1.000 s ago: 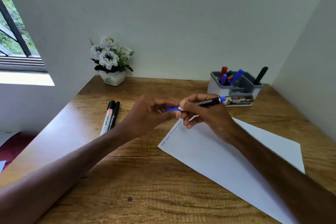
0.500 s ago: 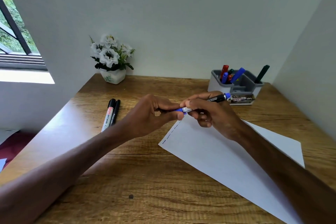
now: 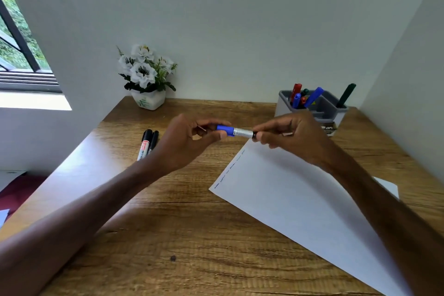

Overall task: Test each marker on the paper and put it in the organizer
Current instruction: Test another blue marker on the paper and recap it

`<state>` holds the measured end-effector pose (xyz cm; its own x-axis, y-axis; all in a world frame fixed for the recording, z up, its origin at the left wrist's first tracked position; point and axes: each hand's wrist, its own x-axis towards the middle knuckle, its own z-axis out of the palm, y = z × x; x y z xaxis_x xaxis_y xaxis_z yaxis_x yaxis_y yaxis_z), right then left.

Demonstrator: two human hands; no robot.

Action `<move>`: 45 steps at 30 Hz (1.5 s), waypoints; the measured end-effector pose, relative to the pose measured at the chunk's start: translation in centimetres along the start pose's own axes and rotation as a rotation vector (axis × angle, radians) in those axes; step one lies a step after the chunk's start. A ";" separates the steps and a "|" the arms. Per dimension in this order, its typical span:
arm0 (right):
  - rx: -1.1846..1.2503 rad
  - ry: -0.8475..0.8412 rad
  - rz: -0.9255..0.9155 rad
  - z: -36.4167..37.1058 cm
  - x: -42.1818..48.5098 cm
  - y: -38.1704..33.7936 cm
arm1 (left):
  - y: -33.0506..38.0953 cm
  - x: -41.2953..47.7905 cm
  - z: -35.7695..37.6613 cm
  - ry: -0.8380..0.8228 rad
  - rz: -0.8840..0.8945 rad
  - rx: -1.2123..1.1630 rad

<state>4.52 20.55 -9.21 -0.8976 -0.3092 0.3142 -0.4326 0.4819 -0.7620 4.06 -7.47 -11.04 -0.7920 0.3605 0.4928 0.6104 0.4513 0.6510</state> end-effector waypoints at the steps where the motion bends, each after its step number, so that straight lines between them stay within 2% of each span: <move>1: -0.111 -0.020 -0.037 0.4 0.0 0.0 | 0.2 -0.1 0.2 -0.001 0.000 -0.009; 5: -0.176 -0.096 -0.185 2.9 -0.1 -1.1 | 0.7 -0.5 1.0 0.001 0.077 0.044; 10: -0.257 -0.017 -0.270 4.0 -0.2 -1.3 | 0.8 -0.7 1.1 -0.001 0.136 0.074; 17: -0.333 0.082 -0.229 4.2 -0.4 -1.3 | 0.6 -0.3 0.4 0.034 0.182 0.058; 24: -0.299 -0.019 -0.193 4.0 -0.3 -1.8 | 0.5 -0.4 0.7 0.032 0.159 0.071; 26: -0.234 -0.059 -0.115 3.5 -0.4 -1.6 | 0.6 -0.6 0.9 0.035 0.130 0.096; 29: -0.004 -0.124 -0.015 2.9 -0.6 -1.3 | 0.8 -0.8 1.1 0.048 0.067 0.108; 33: 0.175 -0.199 -0.018 2.1 -0.4 -1.6 | 1.1 -0.7 1.1 0.058 0.015 0.060; 36: 0.353 -0.253 0.059 1.0 -0.5 -1.5 | 0.8 -0.5 0.8 0.079 -0.048 0.008; 39: 0.527 -0.253 0.106 0.0 -0.5 -1.0 | 0.5 -0.2 0.3 0.117 -0.130 -0.155; 42: 0.660 -0.196 0.139 -0.4 -0.3 -0.5 | 1.0 -0.1 0.0 0.085 -0.207 -0.425; 45: 0.634 -0.175 0.126 0.1 -0.3 -0.2 | 1.4 -0.1 0.3 0.022 -0.224 -0.548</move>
<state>4.89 20.43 -9.20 -0.8883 -0.4359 0.1449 -0.1438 -0.0357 -0.9890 5.00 -6.64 -10.39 -0.9044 0.2855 0.3171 0.3378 0.0247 0.9409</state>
